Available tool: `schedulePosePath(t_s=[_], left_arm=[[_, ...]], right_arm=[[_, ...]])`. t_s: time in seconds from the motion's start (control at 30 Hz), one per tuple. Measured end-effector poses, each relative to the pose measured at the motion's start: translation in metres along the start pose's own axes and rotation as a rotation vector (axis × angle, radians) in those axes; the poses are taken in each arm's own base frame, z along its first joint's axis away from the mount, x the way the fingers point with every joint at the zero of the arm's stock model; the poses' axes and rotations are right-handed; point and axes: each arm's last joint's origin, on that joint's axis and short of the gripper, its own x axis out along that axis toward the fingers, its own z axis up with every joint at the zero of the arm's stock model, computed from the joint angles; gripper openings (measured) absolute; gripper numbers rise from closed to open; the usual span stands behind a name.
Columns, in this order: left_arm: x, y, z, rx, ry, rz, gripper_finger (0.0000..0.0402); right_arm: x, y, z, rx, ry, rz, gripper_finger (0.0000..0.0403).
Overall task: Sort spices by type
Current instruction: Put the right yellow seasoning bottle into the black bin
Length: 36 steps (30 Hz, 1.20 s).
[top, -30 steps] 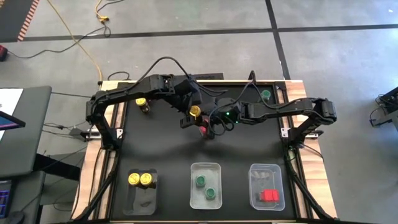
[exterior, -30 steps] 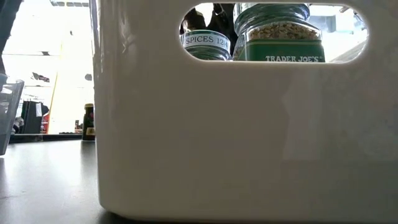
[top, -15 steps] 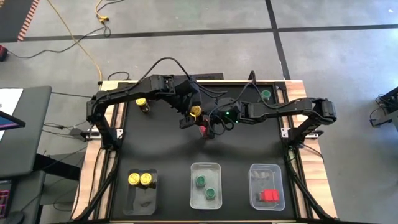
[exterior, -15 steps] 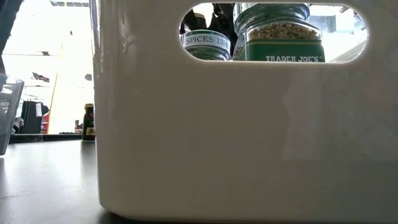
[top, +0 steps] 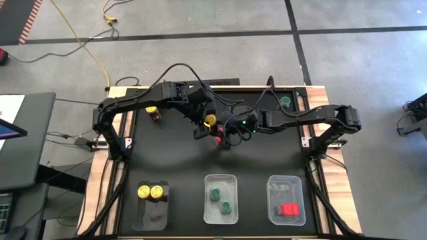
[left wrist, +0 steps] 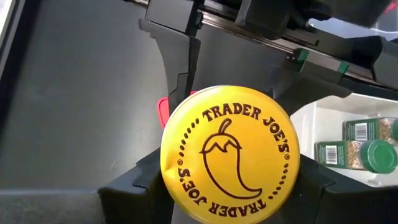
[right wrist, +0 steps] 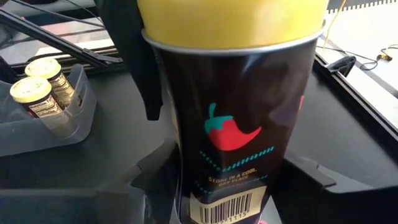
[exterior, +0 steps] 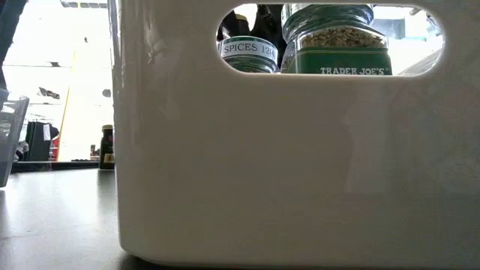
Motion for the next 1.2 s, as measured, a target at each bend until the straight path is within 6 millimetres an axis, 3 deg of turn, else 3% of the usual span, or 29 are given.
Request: schedulePosePath(t_s=[0.3, 0.5, 0.73, 0.97, 1.1, 1.2], left_arm=[[0.001, 0.0, 0.001, -0.038, -0.001, 0.004, 0.02], [0.001, 0.001, 0.002, -0.045, -0.013, 0.018, 0.02], [0.001, 0.001, 0.001, -0.045, -0.01, 0.034, 0.0201], [0.0, 0.001, -0.006, -0.062, 0.061, 0.038, 0.0201], [-0.002, -0.005, -0.013, -0.13, 0.127, 0.047, 0.0201], [-0.006, -0.021, -0.02, -0.134, 0.176, 0.055, 0.0201]], right_arm=[[-0.001, -0.002, -0.001, 0.017, 0.021, -0.007, 0.0259], [-0.003, -0.014, -0.003, 0.157, 0.047, -0.073, 0.0315], [-0.01, -0.023, -0.014, 0.084, 0.2, -0.115, 0.0368], [-0.048, -0.023, -0.011, 0.035, 0.295, -0.123, 0.0373], [-0.074, -0.022, -0.013, 0.122, 0.372, -0.142, 0.0373], [-0.093, -0.018, -0.013, 0.207, 0.405, -0.155, 0.0373]])
